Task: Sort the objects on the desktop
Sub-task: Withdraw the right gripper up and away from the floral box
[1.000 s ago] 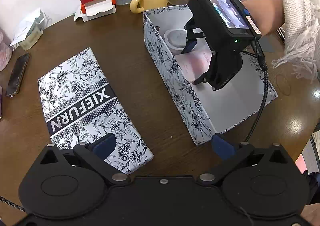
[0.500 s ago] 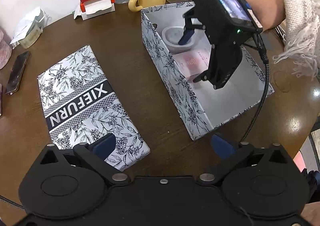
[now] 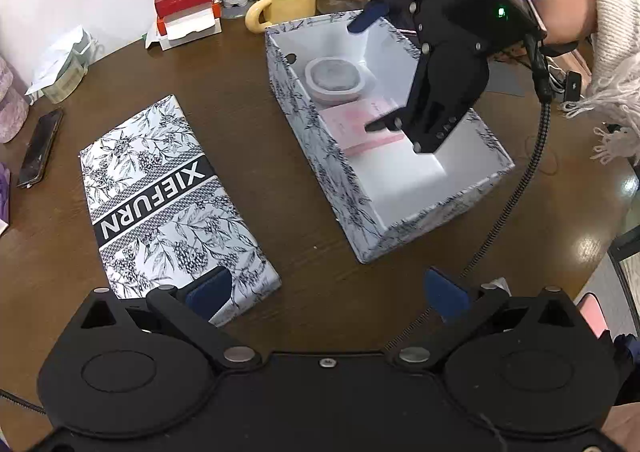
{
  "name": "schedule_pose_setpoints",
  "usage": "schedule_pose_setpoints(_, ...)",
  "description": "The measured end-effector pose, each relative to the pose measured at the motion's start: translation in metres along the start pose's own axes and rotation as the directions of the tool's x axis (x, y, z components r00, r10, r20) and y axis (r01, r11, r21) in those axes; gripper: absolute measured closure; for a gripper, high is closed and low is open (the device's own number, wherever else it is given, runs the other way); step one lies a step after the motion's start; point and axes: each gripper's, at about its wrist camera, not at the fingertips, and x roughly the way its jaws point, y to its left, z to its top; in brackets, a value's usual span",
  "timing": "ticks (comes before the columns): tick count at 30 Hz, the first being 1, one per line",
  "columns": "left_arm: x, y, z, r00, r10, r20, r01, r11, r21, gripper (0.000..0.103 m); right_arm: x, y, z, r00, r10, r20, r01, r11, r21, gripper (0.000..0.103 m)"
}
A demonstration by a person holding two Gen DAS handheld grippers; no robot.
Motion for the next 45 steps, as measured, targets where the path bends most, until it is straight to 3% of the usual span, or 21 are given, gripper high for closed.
schedule_pose_setpoints(5,-0.015,-0.011,-0.011,1.0,0.005,0.019,-0.006,1.0,0.015,0.0,-0.03,0.0,-0.002,0.996,-0.076,0.051,0.07,0.992,0.1,0.0)
schedule_pose_setpoints(13,-0.034,-0.026,-0.03,0.999,0.018,0.033,-0.019,0.999,0.033,0.0,-0.076,0.009,-0.013,0.988,-0.107,0.113,0.069,0.952,0.298,0.0)
schedule_pose_setpoints(18,-0.045,-0.038,-0.042,0.999,0.022,0.039,-0.024,0.998,0.054,0.0,-0.102,0.019,-0.025,0.987,-0.084,0.137,0.022,0.914,0.404,0.0)
schedule_pose_setpoints(30,-0.064,-0.069,-0.067,0.998,0.024,0.063,-0.031,0.993,0.118,0.0,-0.162,0.076,-0.05,0.984,-0.13,0.122,0.053,0.866,0.498,0.0)
schedule_pose_setpoints(45,-0.056,-0.099,-0.085,0.999,0.005,0.035,-0.012,0.979,0.202,0.0,-0.196,0.152,-0.099,0.993,-0.105,0.053,0.053,0.806,0.59,0.0)
